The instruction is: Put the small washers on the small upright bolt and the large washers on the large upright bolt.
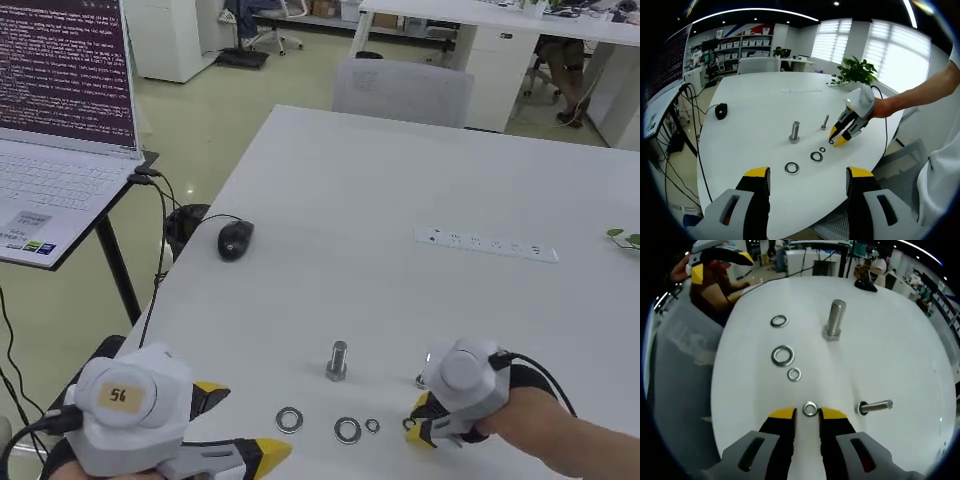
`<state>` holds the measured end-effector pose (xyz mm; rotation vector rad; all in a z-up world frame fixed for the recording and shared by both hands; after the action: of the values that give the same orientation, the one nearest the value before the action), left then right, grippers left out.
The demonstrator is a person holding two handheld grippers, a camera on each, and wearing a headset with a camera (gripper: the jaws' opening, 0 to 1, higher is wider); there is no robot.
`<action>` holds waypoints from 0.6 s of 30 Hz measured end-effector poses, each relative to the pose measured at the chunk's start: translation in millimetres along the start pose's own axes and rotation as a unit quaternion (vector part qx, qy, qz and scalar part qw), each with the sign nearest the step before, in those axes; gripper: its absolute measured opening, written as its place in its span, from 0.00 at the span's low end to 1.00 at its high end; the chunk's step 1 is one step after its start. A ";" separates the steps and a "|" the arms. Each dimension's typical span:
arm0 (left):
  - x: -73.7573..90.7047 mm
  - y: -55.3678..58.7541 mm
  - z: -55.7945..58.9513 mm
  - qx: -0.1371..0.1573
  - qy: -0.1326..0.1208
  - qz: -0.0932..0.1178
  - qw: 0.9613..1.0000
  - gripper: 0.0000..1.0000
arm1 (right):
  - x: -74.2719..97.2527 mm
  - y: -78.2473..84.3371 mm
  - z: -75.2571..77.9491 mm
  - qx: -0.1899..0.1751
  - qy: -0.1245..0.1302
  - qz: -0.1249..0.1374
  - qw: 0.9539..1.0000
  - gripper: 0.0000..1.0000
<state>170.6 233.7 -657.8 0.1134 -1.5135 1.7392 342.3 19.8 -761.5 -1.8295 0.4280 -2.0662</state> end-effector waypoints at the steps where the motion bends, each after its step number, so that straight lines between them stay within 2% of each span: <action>1: -0.2 0.0 -0.1 0.000 0.000 0.000 1.000 0.61 | 0.1 0.3 0.2 -0.001 -0.001 0.000 1.000 0.19; 6: -4.4 -1.3 3.0 -0.002 0.004 -0.001 1.000 0.61 | -0.6 -1.0 0.6 0.011 -0.004 -0.007 1.000 0.19; 8: -6.2 -1.9 3.9 -0.003 0.007 -0.001 1.000 0.61 | -1.4 -2.3 -0.3 0.031 -0.003 -0.011 0.999 0.15; 11: -8.1 -2.9 5.6 -0.005 0.010 -0.002 1.000 0.61 | -2.1 -3.9 -0.9 0.037 0.000 -0.017 0.999 0.14; 18: -6.2 -3.8 3.9 -0.006 0.008 -0.002 1.000 0.61 | -0.3 -1.2 -0.3 0.012 0.002 -0.014 1.000 0.14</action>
<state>175.5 227.0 -657.1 0.0954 -1.5122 1.7238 341.9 21.0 -761.2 -1.8274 0.3790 -2.0850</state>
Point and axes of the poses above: the centre of the closed fingertips' face, and the gripper's own axes: x roughly backward along the fingers, z roughly to its right, y roughly out of its underside, the point moved 7 cm from there along x, roughly backward along the fingers, and after that the axes turned 7 degrees about y, right-handed, at the moved point
